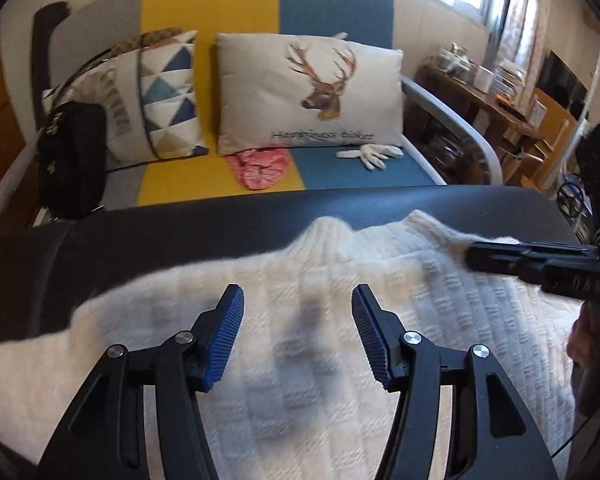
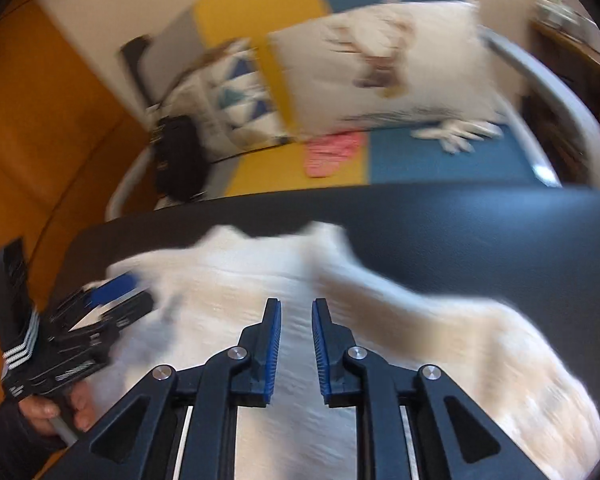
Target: Fold clothes
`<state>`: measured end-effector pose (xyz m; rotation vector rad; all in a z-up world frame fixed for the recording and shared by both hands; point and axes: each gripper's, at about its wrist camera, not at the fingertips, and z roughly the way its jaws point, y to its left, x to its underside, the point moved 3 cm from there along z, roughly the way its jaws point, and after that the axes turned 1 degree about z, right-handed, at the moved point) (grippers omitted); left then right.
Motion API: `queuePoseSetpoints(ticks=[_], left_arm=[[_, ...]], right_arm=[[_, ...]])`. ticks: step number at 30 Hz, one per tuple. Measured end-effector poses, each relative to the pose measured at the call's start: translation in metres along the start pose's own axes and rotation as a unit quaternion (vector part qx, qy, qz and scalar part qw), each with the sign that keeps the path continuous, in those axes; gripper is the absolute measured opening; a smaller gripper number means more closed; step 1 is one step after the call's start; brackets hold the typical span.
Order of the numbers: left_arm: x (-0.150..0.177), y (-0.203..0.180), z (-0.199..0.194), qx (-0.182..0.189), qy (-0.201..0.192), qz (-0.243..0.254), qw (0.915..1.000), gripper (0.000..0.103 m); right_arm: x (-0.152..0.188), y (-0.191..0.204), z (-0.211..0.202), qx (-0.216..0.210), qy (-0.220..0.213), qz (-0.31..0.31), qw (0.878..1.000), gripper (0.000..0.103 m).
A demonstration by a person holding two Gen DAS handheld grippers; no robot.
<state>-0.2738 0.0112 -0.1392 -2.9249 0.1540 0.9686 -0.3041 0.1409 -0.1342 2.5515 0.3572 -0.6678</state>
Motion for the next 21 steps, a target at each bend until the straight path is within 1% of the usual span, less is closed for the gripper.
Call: queuePoseSetpoints(ticks=[1, 3, 4, 6, 7, 8, 9, 10, 12, 13, 14, 15, 16, 17, 18, 19, 21], left_arm=[[-0.002, -0.003, 0.012, -0.025, 0.02, 0.015, 0.9994, 0.059], [-0.004, -0.007, 0.036, -0.07, 0.059, 0.042, 0.9949, 0.059], [-0.002, -0.004, 0.042, -0.078, 0.068, 0.043, 0.9937, 0.062], [-0.002, 0.003, 0.038, -0.075, 0.056, 0.029, 0.9952, 0.063], [-0.002, 0.007, 0.031, -0.065, 0.047, 0.015, 0.9967, 0.062], [-0.003, 0.011, 0.022, -0.056, 0.031, 0.0, 0.9979, 0.062], [-0.003, 0.014, 0.012, -0.053, 0.012, -0.012, 0.9985, 0.062], [-0.003, 0.015, 0.009, -0.056, 0.009, -0.017, 0.9983, 0.062], [0.004, 0.012, 0.01, -0.062, 0.037, -0.013, 0.9973, 0.062], [0.008, 0.011, 0.007, -0.057, 0.043, -0.013, 0.9974, 0.06], [0.012, 0.01, -0.005, -0.039, 0.032, -0.018, 0.9986, 0.059], [0.017, 0.009, -0.016, -0.021, 0.02, -0.024, 0.9993, 0.059], [0.022, 0.008, -0.028, -0.007, 0.011, -0.029, 0.9995, 0.059], [0.029, 0.006, -0.042, 0.003, 0.005, -0.032, 0.9995, 0.059], [0.037, 0.004, -0.053, 0.014, 0.001, -0.037, 0.9992, 0.059], [0.045, 0.002, -0.062, 0.029, 0.003, -0.041, 0.9987, 0.059], [0.06, -0.003, -0.079, 0.055, 0.006, -0.05, 0.9972, 0.059]], right_arm=[[-0.004, 0.007, 0.008, 0.014, 0.008, -0.019, 1.0, 0.016], [-0.003, 0.004, 0.035, 0.07, 0.061, -0.028, 0.995, 0.014], [-0.003, 0.002, 0.037, 0.08, 0.062, -0.029, 0.994, 0.009], [-0.004, -0.001, 0.033, 0.087, 0.056, -0.022, 0.994, 0.01], [-0.002, 0.002, 0.026, 0.083, 0.042, -0.021, 0.995, 0.013], [-0.001, 0.004, 0.018, 0.078, 0.027, -0.022, 0.996, 0.015], [0.003, 0.006, 0.016, 0.07, 0.026, -0.023, 0.997, 0.015], [0.009, 0.006, 0.02, 0.074, 0.041, -0.025, 0.996, 0.016], [0.018, -0.001, 0.015, 0.07, 0.037, -0.001, 0.997, 0.015], [0.022, -0.005, 0.012, 0.067, 0.035, 0.012, 0.997, 0.015], [0.026, -0.008, -0.004, 0.049, 0.017, 0.04, 0.998, 0.015], [0.03, -0.012, -0.028, 0.015, -0.016, 0.075, 0.997, 0.016], [0.038, -0.019, -0.056, -0.021, -0.046, 0.111, 0.992, 0.017], [0.053, -0.032, -0.084, -0.052, -0.073, 0.147, 0.985, 0.018], [0.075, -0.047, -0.113, -0.07, -0.104, 0.183, 0.975, 0.019], [0.097, -0.064, -0.144, -0.086, -0.136, 0.218, 0.963, 0.021], [0.153, -0.103, -0.197, -0.082, -0.176, 0.297, 0.935, 0.022]])
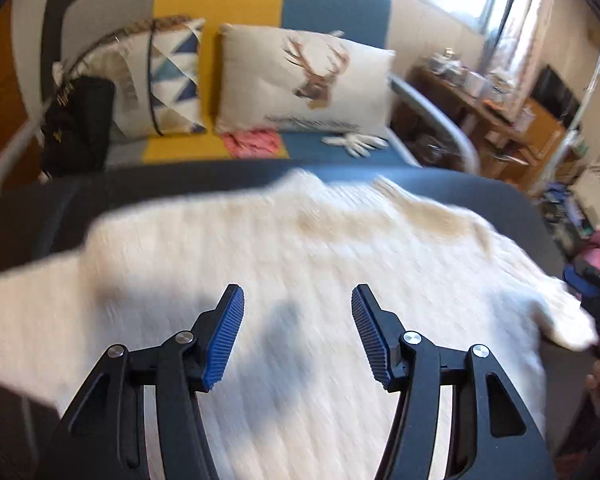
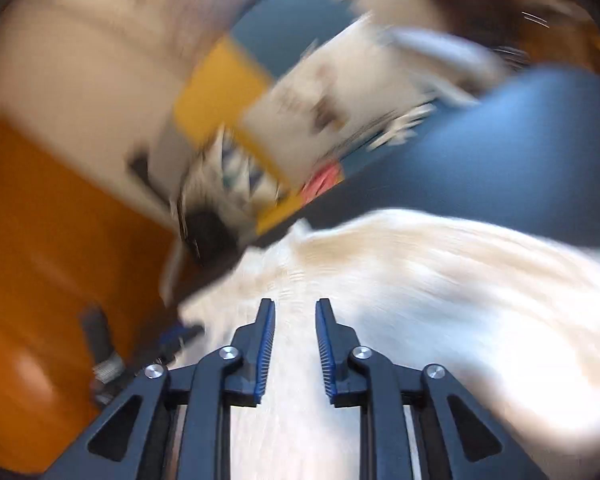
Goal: Fold clothes
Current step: 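Grasp the sleeve cuff with the right gripper and lift it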
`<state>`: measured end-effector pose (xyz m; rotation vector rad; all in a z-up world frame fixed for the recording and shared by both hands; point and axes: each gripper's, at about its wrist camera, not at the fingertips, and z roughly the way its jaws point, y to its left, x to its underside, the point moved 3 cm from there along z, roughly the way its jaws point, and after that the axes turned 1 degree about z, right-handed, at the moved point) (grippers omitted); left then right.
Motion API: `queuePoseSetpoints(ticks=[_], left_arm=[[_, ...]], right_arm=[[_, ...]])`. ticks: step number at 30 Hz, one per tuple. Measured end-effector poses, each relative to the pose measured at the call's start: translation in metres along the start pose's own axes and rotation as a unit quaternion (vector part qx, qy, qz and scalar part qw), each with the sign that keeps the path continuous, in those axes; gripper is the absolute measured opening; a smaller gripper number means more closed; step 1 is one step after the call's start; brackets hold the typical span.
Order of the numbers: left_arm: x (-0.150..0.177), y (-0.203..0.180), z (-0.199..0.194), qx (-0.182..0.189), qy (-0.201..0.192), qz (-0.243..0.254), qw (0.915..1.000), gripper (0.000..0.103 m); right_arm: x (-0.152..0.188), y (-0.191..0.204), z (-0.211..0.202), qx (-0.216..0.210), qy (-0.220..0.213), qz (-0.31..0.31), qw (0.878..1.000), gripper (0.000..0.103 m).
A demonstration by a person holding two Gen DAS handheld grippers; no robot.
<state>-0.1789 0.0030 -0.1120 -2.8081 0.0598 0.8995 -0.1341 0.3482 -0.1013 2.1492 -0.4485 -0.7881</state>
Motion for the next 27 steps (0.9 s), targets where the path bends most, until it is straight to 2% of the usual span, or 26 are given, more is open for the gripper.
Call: queuePoseSetpoints(ticks=[1, 3, 6, 8, 12, 15, 19, 22, 24, 27], left_arm=[[0.008, -0.004, -0.006, 0.004, 0.001, -0.002, 1.0, 0.059], [0.025, -0.01, -0.014, 0.011, 0.009, -0.003, 0.9999, 0.059], [0.046, -0.023, -0.023, 0.021, 0.023, -0.002, 0.9995, 0.059], [0.056, -0.033, -0.026, 0.027, 0.034, 0.001, 0.9991, 0.059], [0.063, -0.053, -0.035, 0.031, 0.038, 0.019, 0.9986, 0.059], [0.063, -0.064, -0.043, 0.033, 0.037, 0.04, 0.998, 0.059], [0.065, -0.067, -0.052, 0.038, 0.033, 0.049, 0.9975, 0.059], [0.067, -0.065, -0.054, 0.04, 0.033, 0.044, 0.9977, 0.059], [0.068, -0.064, -0.054, 0.037, 0.034, 0.041, 0.9979, 0.059], [0.07, -0.06, -0.056, 0.037, 0.031, 0.037, 0.9982, 0.059]], right_arm=[[0.004, -0.027, -0.037, 0.001, -0.029, 0.043, 0.999, 0.023], [0.015, -0.082, -0.111, 0.033, -0.101, 0.122, 0.987, 0.024], [0.04, -0.158, -0.199, 0.084, -0.183, 0.231, 0.952, 0.026], [0.052, -0.192, -0.229, 0.07, -0.213, 0.28, 0.933, 0.026], [0.054, -0.223, -0.243, 0.043, -0.243, 0.325, 0.913, 0.026], [0.043, -0.236, -0.234, 0.046, -0.243, 0.342, 0.907, 0.026], [0.025, -0.245, -0.218, 0.071, -0.248, 0.34, 0.904, 0.019], [0.013, -0.244, -0.212, 0.126, -0.227, 0.299, 0.918, 0.006], [0.01, -0.241, -0.212, 0.143, -0.224, 0.282, 0.922, 0.004], [0.002, -0.221, -0.21, 0.135, -0.229, 0.243, 0.933, 0.004]])
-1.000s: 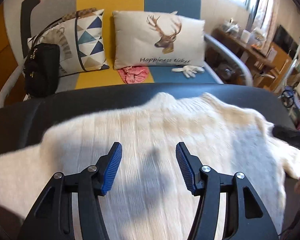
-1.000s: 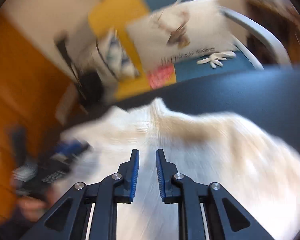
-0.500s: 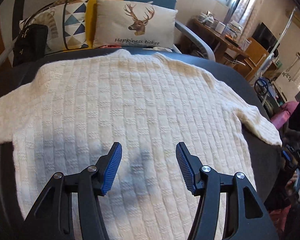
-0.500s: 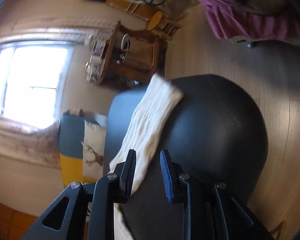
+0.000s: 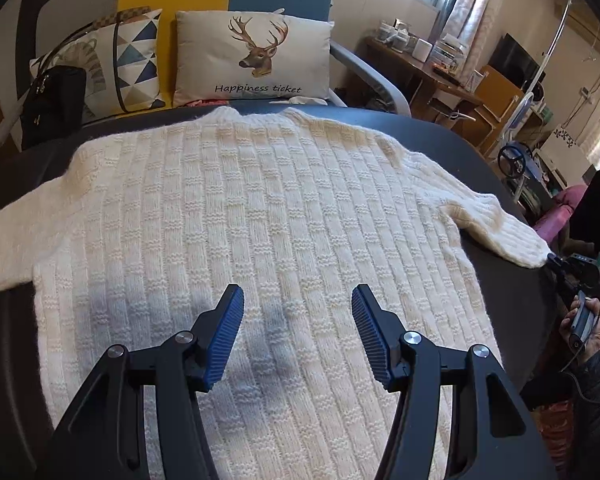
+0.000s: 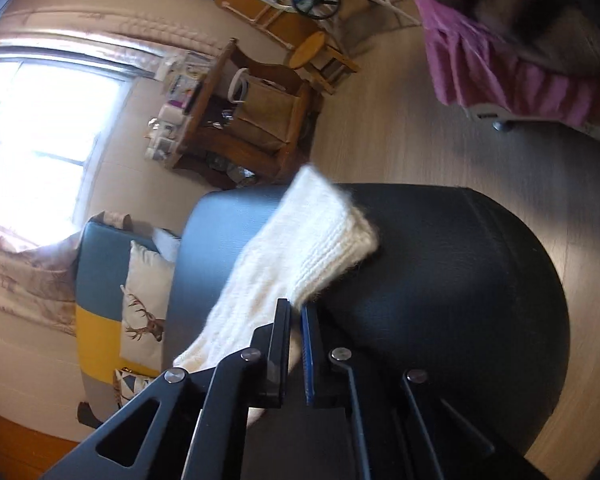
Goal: Fold clothes
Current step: 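Grasp the sleeve cuff with the right gripper and lift it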
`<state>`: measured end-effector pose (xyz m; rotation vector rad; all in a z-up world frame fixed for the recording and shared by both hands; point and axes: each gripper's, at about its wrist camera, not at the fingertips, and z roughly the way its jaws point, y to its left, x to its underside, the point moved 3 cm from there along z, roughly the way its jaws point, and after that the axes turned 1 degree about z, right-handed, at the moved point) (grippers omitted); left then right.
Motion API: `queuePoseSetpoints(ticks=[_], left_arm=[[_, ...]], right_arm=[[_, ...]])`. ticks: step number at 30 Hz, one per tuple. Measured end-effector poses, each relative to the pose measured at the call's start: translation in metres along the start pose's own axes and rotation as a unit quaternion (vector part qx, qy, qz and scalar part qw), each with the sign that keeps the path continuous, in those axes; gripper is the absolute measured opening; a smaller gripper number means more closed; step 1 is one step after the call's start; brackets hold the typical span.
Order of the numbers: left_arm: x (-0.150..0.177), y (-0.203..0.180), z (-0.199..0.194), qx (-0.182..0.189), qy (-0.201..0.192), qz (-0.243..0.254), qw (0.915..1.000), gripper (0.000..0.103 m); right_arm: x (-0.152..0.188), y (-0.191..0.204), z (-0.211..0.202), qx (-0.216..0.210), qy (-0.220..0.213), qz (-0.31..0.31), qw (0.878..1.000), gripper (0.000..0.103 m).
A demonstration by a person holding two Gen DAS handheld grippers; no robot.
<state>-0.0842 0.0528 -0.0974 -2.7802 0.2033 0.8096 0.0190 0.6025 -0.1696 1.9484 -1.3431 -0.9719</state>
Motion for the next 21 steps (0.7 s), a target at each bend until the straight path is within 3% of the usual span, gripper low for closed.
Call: queuePoseSetpoints(ticks=[6, 10, 14, 17, 21], left_arm=[[-0.001, 0.015, -0.005, -0.001, -0.009, -0.02, 0.9998, 0.059], [-0.003, 0.031, -0.013, 0.001, -0.021, -0.043, 0.9989, 0.059], [-0.005, 0.055, -0.02, 0.004, -0.031, -0.072, 0.9969, 0.059], [-0.004, 0.079, -0.022, 0.003, -0.037, -0.102, 0.9941, 0.06], [-0.001, 0.112, -0.017, 0.005, -0.032, -0.141, 0.9894, 0.06]], right_arm=[[0.013, 0.094, 0.009, -0.094, 0.032, -0.1, 0.99, 0.004], [0.042, 0.185, 0.021, -0.188, 0.075, -0.152, 0.968, 0.004], [0.095, 0.287, 0.042, -0.26, 0.128, -0.224, 0.931, 0.004], [0.156, 0.35, 0.063, -0.296, 0.182, -0.276, 0.896, 0.004], [0.264, 0.389, 0.102, -0.299, 0.27, -0.347, 0.847, 0.004]])
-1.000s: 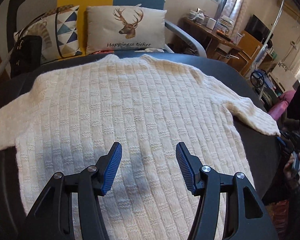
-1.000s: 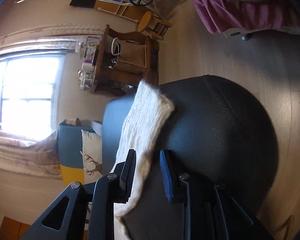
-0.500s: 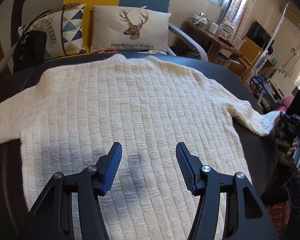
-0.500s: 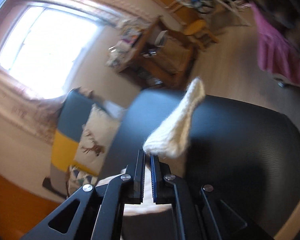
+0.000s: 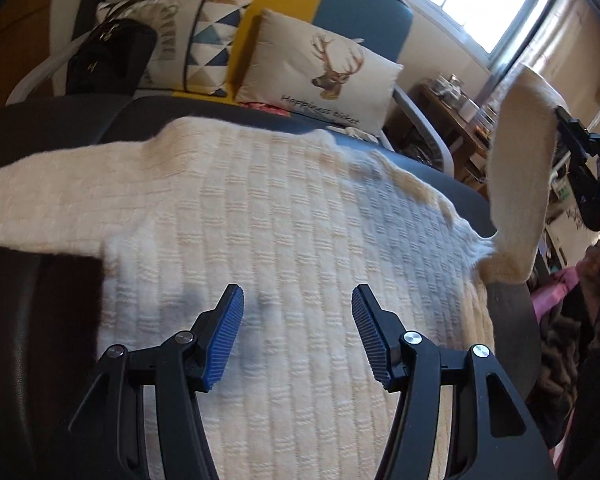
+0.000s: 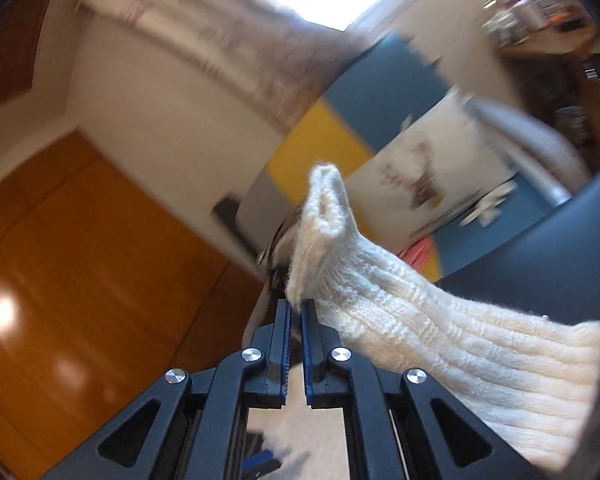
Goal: Fold clothes
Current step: 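Grasp the sleeve cuff with the right gripper and lift it, then fold the sleeve across the sweater body with the right gripper while the left gripper grasps the other cuff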
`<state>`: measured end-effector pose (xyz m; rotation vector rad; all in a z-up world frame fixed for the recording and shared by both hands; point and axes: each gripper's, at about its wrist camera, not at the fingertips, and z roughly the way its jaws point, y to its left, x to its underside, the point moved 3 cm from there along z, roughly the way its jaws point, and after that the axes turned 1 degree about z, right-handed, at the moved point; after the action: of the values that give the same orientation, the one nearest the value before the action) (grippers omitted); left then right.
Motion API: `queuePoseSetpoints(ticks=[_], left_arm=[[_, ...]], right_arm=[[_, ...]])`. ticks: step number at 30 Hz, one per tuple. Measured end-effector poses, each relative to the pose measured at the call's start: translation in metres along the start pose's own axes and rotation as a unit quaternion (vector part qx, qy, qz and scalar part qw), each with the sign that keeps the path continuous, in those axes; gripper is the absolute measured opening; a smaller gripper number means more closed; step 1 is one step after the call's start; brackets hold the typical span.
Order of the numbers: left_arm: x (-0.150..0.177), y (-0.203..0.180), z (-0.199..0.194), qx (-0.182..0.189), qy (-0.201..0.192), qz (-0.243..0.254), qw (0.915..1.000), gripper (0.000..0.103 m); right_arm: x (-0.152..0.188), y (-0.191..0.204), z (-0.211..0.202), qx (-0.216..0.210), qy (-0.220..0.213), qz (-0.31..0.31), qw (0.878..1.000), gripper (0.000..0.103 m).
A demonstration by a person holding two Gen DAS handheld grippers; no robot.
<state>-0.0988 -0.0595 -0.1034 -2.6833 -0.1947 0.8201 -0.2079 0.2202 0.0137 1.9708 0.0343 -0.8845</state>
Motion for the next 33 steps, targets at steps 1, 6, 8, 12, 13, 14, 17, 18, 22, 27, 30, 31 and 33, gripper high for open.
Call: queuePoseSetpoints(ticks=[1, 6, 8, 12, 13, 14, 17, 18, 22, 27, 30, 31, 33], left_arm=[[-0.001, 0.007, 0.002, 0.001, 0.001, -0.009, 1.0, 0.06], [-0.009, 0.032, 0.013, 0.014, 0.017, -0.033, 0.9992, 0.06], [-0.012, 0.041, 0.017, 0.02, 0.023, -0.042, 0.9987, 0.06], [-0.013, 0.057, 0.022, 0.027, 0.033, -0.056, 0.9975, 0.06], [-0.014, 0.06, 0.023, 0.028, 0.034, -0.06, 0.9972, 0.06], [-0.015, 0.063, 0.024, 0.03, 0.035, -0.063, 0.9969, 0.06], [-0.023, 0.067, 0.026, 0.038, 0.031, -0.066, 0.9966, 0.06], [-0.028, 0.064, 0.027, 0.04, 0.028, -0.055, 0.9973, 0.06], [-0.042, 0.043, 0.04, 0.039, 0.029, 0.021, 0.9986, 0.06], [-0.043, 0.042, 0.066, 0.051, 0.059, 0.026, 0.9966, 0.06], [-0.042, 0.044, 0.068, 0.064, 0.058, 0.017, 0.9961, 0.06], [-0.042, 0.045, 0.067, 0.066, 0.057, 0.015, 0.996, 0.059], [-0.04, 0.045, 0.068, 0.07, 0.063, 0.009, 0.9955, 0.038]], right_arm=[[0.011, 0.009, 0.028, -0.006, 0.031, -0.012, 0.999, 0.004], [0.092, 0.014, 0.126, 0.007, 0.189, -0.041, 0.981, 0.026], [0.11, 0.006, 0.127, 0.0, 0.202, -0.025, 0.979, 0.026], [0.131, -0.013, 0.088, 0.012, 0.194, 0.003, 0.981, 0.026], [0.138, -0.021, 0.076, 0.016, 0.192, 0.014, 0.981, 0.026], [0.144, -0.028, 0.063, 0.025, 0.188, 0.02, 0.982, 0.026], [0.164, -0.049, 0.034, 0.051, 0.175, 0.051, 0.982, 0.026], [0.168, -0.054, 0.025, 0.057, 0.17, 0.062, 0.982, 0.026], [0.184, -0.074, -0.003, 0.077, 0.156, 0.105, 0.979, 0.026], [0.194, -0.092, -0.012, 0.091, 0.153, 0.124, 0.976, 0.026], [0.195, -0.098, -0.012, 0.095, 0.15, 0.125, 0.976, 0.026], [0.195, -0.1, -0.012, 0.099, 0.148, 0.126, 0.976, 0.026], [0.195, -0.104, -0.014, 0.099, 0.145, 0.127, 0.976, 0.026]])
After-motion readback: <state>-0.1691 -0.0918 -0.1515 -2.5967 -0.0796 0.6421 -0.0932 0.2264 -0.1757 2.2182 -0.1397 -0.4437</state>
